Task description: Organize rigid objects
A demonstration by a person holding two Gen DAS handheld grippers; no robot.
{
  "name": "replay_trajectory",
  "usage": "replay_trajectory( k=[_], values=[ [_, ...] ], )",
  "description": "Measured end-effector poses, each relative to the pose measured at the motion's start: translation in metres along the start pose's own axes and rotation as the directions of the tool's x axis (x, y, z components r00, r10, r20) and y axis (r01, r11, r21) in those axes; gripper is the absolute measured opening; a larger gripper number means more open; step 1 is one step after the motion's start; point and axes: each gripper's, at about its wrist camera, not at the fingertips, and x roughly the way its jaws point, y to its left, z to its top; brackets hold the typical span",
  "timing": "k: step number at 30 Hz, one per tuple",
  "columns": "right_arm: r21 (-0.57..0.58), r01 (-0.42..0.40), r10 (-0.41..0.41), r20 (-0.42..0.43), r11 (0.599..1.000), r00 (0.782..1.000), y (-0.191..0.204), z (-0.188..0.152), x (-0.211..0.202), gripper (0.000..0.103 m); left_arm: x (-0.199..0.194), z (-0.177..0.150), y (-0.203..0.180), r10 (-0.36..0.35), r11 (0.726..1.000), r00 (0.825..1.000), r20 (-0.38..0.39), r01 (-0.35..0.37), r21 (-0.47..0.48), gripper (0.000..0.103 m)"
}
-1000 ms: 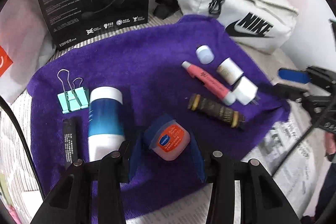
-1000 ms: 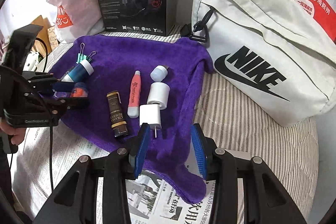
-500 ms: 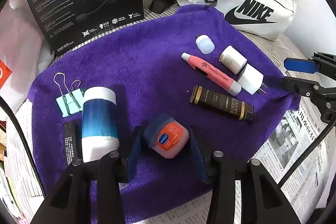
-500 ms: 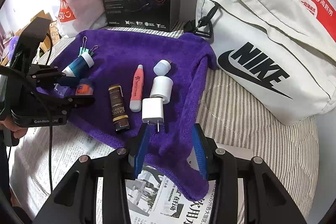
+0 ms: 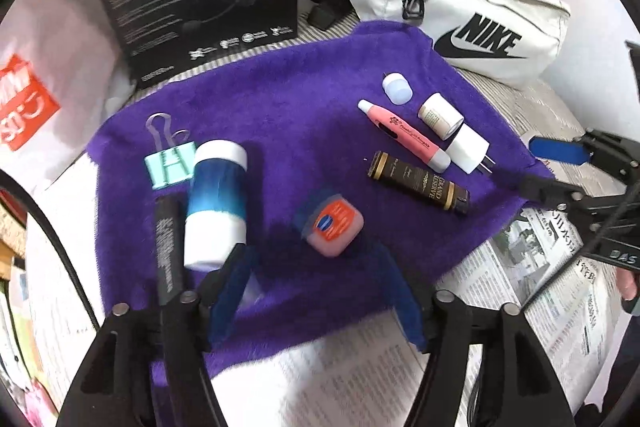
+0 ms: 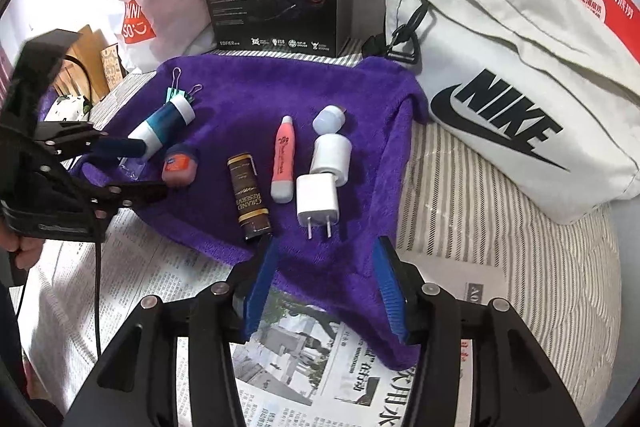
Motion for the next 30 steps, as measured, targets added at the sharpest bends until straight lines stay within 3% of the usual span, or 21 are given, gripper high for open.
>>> replay_trajectory(
  k=[9,14,20,30],
  values=[
    [0.071,0.005,-0.005,-0.005,0.997,1.000,0.007,-0.004,-0.005,0.070,-0.048,-0.027,0.005,0.021,0.996,0.997,0.071,-0.015,-0.091,0.089],
    [0.162,0.012,-0.009,-0.016,0.987,1.000,0.005,-0.009,-0.022,0.091,-0.070,-0.041,0.003,0.078,0.988,0.990,0.114,-0.061,-0.139,0.101],
    [0.165,0.063,-0.065,0.001,0.984,0.998,0.016,-0.022,-0.051,0.102,-0.090,-0.056,-0.001,0.086,0.980,0.987,0.135,-0.060,-0.192,0.103],
    [0.225,0.095,-0.099,0.008,0.970,0.995,0.031,-0.046,-0.086,0.103,-0.118,-0.077,-0.017,0.108,0.968,0.980,0.169,-0.065,-0.242,0.103]
  ],
)
